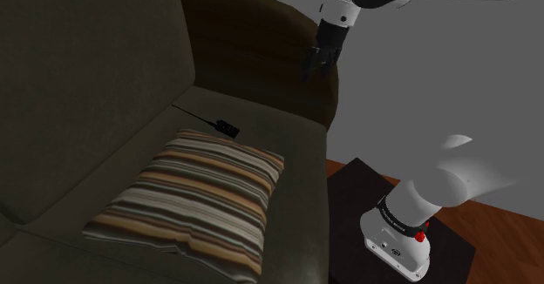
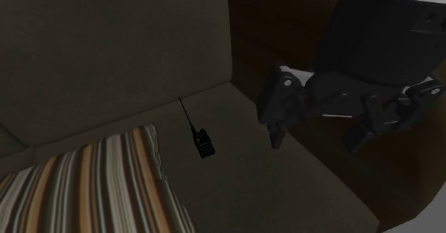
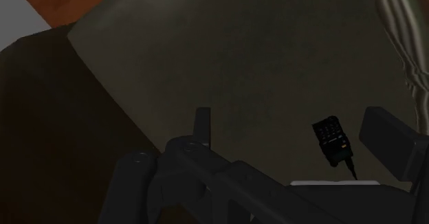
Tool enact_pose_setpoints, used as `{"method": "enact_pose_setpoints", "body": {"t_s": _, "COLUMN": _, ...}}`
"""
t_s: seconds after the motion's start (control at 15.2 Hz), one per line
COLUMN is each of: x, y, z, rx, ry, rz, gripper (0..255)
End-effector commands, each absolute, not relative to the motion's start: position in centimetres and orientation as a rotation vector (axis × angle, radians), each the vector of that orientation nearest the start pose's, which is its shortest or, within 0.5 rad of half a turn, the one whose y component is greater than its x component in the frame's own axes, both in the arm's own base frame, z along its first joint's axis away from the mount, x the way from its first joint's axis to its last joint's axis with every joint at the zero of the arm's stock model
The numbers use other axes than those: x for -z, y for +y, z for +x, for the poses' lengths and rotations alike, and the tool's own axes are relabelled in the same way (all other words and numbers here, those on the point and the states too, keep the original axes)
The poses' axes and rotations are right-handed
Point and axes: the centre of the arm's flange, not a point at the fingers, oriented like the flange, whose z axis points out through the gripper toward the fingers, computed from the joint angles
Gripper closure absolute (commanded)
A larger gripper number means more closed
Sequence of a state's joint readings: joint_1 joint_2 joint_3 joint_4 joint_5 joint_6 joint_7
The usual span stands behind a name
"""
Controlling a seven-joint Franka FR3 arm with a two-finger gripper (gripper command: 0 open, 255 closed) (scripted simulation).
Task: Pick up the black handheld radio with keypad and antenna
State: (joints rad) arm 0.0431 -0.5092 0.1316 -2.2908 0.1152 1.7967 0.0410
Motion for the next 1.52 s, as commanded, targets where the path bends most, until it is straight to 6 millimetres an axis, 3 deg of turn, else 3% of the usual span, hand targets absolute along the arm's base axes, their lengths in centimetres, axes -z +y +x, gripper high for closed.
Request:
{"method": "enact_pose_setpoints", "body": {"t_s": 0.0, "x": -52.9, "y": 10.2, "z": 41.2, "rx": 0.008, "ry": -0.200, "rz": -3.094, "gripper": 0}}
{"method": "enact_pose_setpoints", "body": {"t_s": 0.73, "x": -45.9, "y": 19.7, "z": 50.5, "rx": -0.015, "ry": -0.505, "rz": -3.109, "gripper": 0}}
{"method": "enact_pose_setpoints", "body": {"t_s": 1.45, "x": -38.3, "y": 30.5, "z": 57.8, "rx": -0.038, "ry": -0.815, "rz": -3.093, "gripper": 0}}
